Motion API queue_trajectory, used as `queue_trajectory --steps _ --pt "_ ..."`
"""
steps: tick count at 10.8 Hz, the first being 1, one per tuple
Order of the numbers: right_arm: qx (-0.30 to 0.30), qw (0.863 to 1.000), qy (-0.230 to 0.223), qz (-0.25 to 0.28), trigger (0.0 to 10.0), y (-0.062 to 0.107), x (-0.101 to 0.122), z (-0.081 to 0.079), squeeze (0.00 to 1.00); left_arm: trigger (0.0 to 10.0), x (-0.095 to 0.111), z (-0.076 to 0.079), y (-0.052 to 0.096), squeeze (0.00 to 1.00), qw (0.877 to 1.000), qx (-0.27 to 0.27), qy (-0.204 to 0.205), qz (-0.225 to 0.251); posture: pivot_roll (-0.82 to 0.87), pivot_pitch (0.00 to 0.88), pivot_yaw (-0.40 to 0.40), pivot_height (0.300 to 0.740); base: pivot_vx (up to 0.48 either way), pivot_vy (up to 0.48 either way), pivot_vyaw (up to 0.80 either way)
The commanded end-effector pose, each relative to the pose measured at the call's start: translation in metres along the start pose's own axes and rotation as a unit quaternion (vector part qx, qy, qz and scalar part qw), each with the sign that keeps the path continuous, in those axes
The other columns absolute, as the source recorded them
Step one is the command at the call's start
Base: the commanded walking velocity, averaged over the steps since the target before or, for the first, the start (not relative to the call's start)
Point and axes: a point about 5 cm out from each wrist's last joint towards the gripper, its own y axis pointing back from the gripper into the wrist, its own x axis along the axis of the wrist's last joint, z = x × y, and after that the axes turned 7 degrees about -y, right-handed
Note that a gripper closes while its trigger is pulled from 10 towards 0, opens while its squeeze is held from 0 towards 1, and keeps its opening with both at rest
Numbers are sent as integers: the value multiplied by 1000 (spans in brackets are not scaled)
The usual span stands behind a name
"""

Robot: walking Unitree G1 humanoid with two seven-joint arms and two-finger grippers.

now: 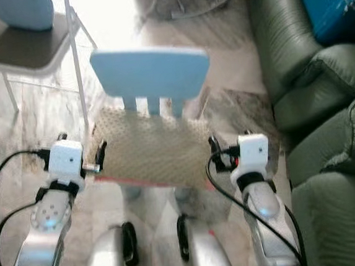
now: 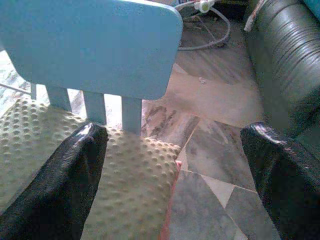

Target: Move the pillow to the sofa

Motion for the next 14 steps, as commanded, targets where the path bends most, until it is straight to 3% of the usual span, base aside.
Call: queue_trajectory --steps 1,10,14 --pt "0 1000 0 -15 10000 5 -6 3 0 10000 -4 1 3 0 1000 1 -7 -8 -10 300 -50 630 0 0 0" --pt "12 1000 3 -13 10000 -4 -5 0 0 10000 -2 -7 -7 0 999 37 -37 -5 -14 298 -47 620 0 0 0" --pt "17 1000 5 -14 10000 -5 -6 -1 0 10000 -2 -7 -8 0 998 44 -42 -6 -16 307 -49 550 0 0 0"
